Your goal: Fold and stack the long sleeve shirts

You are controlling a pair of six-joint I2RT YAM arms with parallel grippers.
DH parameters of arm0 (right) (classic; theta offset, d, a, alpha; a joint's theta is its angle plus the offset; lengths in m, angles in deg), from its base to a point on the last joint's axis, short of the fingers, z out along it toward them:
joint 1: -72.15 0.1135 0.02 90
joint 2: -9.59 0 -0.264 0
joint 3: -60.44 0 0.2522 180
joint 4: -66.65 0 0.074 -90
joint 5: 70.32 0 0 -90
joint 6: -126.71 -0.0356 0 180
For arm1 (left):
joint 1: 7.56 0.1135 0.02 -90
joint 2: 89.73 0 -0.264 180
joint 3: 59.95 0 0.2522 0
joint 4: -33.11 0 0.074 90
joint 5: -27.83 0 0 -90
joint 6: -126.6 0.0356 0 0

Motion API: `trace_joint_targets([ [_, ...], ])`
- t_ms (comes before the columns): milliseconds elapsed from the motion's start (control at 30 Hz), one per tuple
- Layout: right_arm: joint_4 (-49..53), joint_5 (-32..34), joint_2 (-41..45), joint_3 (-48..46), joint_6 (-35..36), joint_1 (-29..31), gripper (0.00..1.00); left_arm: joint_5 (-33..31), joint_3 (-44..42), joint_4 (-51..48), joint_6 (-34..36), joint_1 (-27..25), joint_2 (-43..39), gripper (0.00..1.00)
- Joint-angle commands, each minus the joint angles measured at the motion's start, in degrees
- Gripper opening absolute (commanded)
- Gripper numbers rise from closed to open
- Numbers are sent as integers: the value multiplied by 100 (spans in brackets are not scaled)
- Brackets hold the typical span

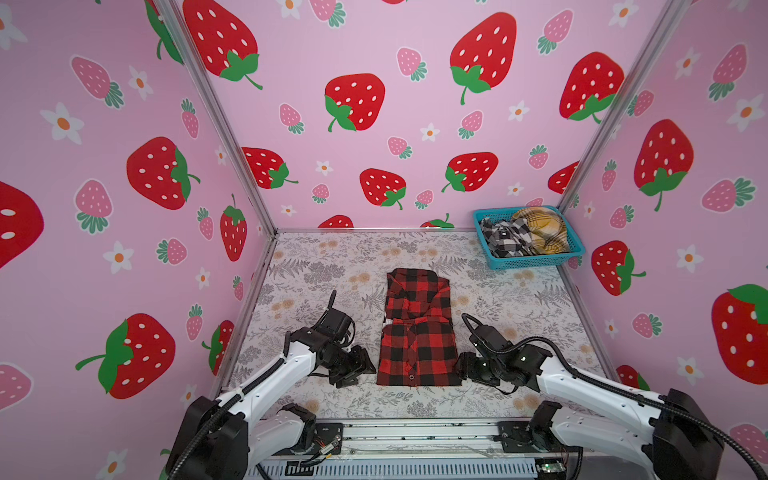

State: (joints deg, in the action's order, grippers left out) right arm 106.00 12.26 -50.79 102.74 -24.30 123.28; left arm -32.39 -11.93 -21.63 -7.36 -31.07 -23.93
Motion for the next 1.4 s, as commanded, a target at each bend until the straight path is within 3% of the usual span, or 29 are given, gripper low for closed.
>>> trace_joint_targets([
  [0,-205,-188,-120,-152,-190,-24,63,296,-41,384,-160,-8,159,63],
  [367,-463,-207,-313,-320,-152,-46,56,246,-5,688,-368,-385,811,60],
  [933,-641,-621,-588,-246,-104,-45,27,173,-159,1023,-491,-383,1121,60],
  [1367,-643,-602,-840,-121,-51,-44,24,177,-25,1144,-468,-395,1449,56],
])
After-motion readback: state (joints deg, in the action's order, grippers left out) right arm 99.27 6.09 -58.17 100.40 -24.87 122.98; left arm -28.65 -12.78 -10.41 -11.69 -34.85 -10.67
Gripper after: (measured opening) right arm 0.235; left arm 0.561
